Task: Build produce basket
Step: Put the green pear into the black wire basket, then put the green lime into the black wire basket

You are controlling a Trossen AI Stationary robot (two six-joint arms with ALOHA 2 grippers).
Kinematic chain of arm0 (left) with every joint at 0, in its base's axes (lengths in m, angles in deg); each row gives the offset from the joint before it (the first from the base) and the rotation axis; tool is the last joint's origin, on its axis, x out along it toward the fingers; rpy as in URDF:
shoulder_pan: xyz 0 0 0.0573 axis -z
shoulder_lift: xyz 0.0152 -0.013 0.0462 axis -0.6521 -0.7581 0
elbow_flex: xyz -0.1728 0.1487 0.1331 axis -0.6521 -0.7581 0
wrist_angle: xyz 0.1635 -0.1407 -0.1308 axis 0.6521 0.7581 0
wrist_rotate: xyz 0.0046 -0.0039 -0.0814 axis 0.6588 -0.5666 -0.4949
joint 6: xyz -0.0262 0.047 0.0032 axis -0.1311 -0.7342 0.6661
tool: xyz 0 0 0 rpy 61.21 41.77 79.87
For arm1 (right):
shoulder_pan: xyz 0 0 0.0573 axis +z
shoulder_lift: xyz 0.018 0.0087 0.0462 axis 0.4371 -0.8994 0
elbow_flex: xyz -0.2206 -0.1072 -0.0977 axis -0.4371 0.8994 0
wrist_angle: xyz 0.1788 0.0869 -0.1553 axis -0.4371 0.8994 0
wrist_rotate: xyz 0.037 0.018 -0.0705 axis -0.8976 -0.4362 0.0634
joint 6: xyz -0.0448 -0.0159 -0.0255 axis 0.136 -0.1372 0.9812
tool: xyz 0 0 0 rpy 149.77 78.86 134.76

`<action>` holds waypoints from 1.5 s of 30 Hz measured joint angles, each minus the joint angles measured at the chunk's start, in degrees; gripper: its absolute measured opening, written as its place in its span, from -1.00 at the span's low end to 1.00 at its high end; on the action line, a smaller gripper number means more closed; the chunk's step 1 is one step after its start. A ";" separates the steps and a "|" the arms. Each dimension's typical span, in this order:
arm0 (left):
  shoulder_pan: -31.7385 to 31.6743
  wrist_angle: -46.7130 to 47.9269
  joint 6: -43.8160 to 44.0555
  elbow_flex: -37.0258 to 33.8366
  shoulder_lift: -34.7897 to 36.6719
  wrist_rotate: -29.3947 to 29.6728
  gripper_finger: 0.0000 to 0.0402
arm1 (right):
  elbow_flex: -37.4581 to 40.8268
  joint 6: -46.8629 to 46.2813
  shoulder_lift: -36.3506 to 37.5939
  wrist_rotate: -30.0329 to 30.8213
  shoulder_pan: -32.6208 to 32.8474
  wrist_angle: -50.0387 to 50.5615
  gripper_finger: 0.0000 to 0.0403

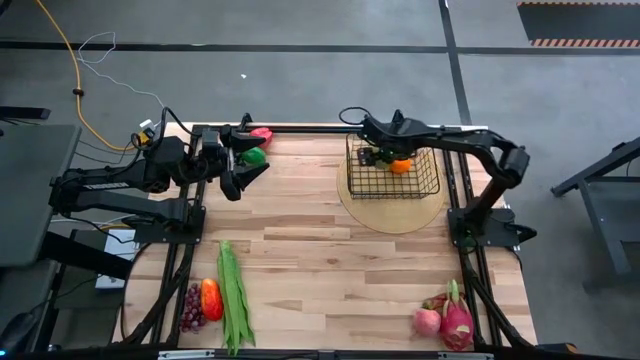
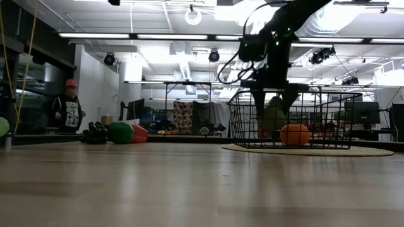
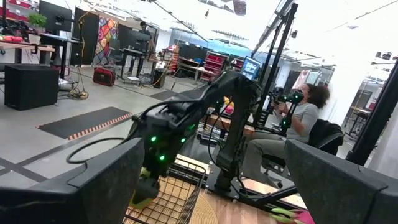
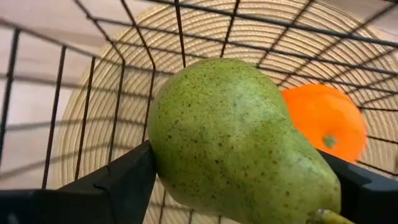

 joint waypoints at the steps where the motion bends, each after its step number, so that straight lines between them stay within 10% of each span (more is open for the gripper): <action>1: 0.00 0.00 -0.02 0.00 0.01 0.00 0.87 | 0.00 -0.72 -0.68 0.54 0.00 -0.70 0.55; 45: 0.00 -0.01 0.01 0.00 0.02 1.55 0.87 | -0.13 -2.95 -1.68 1.03 -0.24 -1.60 0.90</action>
